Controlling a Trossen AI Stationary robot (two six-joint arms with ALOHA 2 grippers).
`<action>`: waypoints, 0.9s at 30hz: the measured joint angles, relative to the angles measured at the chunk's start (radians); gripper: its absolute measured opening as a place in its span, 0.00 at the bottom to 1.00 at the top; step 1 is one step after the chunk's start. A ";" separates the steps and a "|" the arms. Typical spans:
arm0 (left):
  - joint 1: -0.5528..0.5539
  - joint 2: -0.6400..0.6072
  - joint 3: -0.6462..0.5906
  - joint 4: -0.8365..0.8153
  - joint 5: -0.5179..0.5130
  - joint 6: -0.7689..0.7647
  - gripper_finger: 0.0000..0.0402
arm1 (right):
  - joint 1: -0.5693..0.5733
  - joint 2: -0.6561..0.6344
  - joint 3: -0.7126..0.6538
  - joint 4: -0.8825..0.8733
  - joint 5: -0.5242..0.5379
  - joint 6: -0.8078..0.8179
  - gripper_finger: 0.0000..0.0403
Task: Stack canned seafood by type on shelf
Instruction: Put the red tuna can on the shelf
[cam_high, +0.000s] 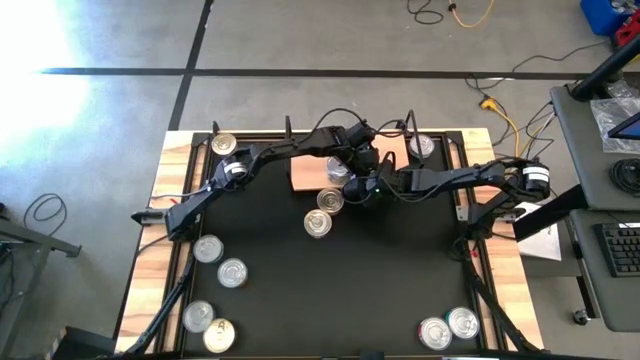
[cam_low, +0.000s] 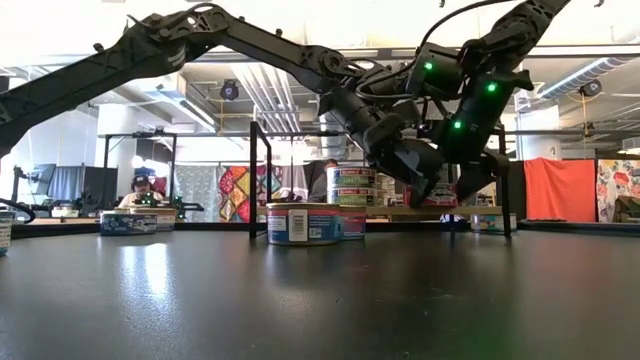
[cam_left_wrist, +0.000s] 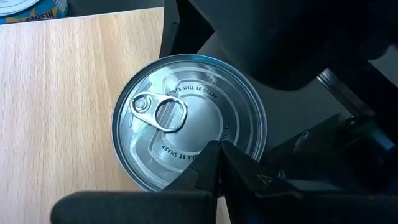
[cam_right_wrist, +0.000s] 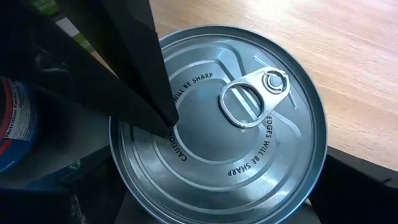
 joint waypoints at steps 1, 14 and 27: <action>0.000 0.000 0.000 0.000 -0.004 -0.001 0.00 | -0.001 0.002 0.000 0.000 -0.001 0.005 0.99; 0.000 0.001 0.000 -0.002 -0.013 0.001 0.00 | -0.002 -0.001 0.011 -0.042 -0.065 0.006 0.99; 0.000 0.002 -0.001 -0.003 -0.019 0.003 0.00 | -0.015 -0.002 0.013 -0.060 -0.104 -0.038 0.99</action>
